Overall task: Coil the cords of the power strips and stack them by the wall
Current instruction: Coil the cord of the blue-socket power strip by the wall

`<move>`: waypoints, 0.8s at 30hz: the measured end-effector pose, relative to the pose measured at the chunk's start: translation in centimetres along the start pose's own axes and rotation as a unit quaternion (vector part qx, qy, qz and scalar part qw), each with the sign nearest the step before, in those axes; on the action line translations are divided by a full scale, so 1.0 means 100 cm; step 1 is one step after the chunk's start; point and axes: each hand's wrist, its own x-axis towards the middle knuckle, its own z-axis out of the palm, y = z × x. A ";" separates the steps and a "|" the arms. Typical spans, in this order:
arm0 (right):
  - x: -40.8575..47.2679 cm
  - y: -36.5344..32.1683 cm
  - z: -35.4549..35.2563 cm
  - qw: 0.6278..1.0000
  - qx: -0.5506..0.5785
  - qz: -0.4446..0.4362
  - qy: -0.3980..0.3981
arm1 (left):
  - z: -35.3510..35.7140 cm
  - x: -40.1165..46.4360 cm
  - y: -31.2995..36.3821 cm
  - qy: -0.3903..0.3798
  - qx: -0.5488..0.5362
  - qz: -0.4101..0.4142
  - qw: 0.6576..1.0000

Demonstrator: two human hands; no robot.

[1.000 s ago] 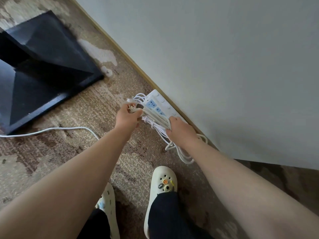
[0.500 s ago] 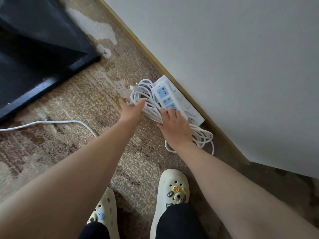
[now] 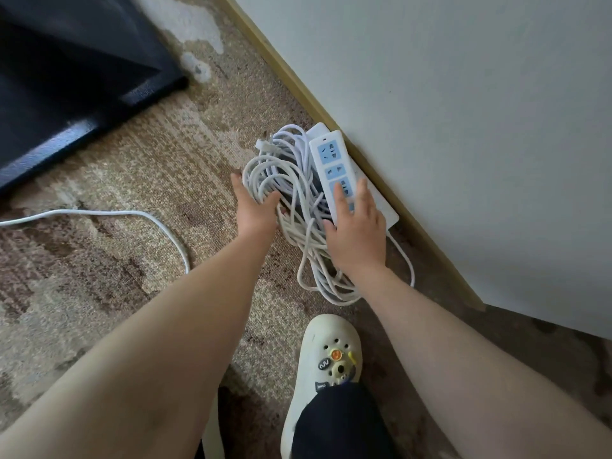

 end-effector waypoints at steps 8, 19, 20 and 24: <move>0.025 0.007 -0.006 0.999 0.022 -0.003 -0.030 | 0.007 -0.041 -0.022 -0.098 0.126 -0.077 0.984; 0.055 0.039 -0.040 0.997 -0.027 -0.072 0.001 | 0.042 -0.043 -0.035 -0.058 -0.077 -0.008 0.995; 0.054 0.040 -0.039 0.995 -0.051 -0.081 0.012 | 0.044 -0.036 -0.033 -0.048 -0.092 -0.011 0.995; 0.047 0.041 -0.030 0.990 -0.114 -0.081 0.026 | 0.046 -0.018 -0.033 -0.039 -0.062 -0.039 0.997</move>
